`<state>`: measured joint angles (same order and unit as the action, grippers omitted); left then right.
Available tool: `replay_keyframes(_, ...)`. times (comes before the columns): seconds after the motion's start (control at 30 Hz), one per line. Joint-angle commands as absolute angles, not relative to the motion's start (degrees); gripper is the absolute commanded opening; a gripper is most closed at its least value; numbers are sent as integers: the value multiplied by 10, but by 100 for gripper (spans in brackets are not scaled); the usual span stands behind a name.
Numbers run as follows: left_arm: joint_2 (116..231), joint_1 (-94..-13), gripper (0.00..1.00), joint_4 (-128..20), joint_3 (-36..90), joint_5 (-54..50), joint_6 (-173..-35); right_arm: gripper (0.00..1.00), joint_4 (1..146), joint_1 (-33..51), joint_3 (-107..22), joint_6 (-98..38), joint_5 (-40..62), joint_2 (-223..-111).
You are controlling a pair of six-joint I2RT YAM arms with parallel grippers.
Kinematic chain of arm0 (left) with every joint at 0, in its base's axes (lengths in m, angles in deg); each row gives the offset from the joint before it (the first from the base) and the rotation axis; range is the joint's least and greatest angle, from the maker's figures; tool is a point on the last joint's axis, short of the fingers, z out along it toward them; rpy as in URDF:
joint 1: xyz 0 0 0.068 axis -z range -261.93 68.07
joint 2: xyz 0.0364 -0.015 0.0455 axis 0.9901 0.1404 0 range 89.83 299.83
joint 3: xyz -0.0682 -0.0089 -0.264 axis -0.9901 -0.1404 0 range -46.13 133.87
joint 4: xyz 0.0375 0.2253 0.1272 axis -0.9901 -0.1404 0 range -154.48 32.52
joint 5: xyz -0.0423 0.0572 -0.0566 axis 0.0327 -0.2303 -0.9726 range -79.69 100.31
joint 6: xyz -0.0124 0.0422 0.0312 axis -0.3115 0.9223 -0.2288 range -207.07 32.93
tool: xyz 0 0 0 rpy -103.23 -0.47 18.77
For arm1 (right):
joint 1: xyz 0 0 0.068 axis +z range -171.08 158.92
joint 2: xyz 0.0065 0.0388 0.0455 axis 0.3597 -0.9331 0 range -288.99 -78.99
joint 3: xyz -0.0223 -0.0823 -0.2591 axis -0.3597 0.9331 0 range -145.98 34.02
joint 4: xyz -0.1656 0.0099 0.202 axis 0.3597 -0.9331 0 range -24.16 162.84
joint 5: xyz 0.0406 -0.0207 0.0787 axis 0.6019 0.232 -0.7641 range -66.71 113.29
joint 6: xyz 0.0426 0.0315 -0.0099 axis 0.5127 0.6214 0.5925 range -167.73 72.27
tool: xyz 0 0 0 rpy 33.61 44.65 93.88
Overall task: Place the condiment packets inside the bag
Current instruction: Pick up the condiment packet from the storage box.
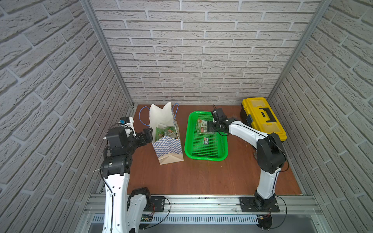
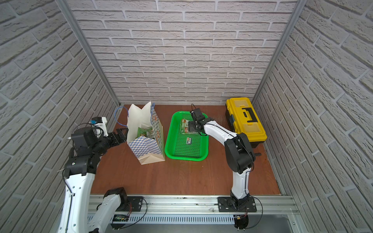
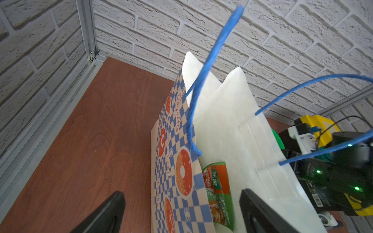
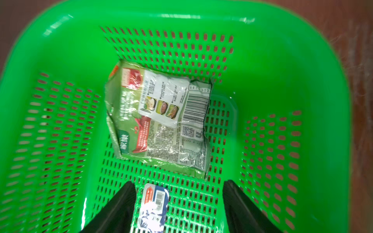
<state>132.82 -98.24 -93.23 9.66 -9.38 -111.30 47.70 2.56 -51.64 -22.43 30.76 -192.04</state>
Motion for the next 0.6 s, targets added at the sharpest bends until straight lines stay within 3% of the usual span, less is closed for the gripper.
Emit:
replay_keyframes(0.0, 1307, -988, 95, -899, 90, -80, -1113, 73, 480, 12, -568, -216, 277, -1965)
replay_keyframes(0.23, 1293, -990, 96, -897, 88, -75, -1114, 75, 473, 6, -644, -209, 234, -2066)
replay_keyframes(0.33, 1295, -990, 96, -897, 88, -75, -1114, 69, 475, 7, -665, -201, 208, -2095)
replay_keyframes(0.43, 1295, -990, 97, -900, 89, -69, -1114, 44, 489, 9, -653, -194, 197, -2091)
replay_keyframes(0.5, 1294, -991, 97, -904, 90, -58, -1113, 20, 512, 11, -622, -190, 199, -2058)
replay_keyframes(0.57, 1288, -991, 97, -907, 89, -39, -1117, 7, 529, 13, -599, -188, 200, -2020)
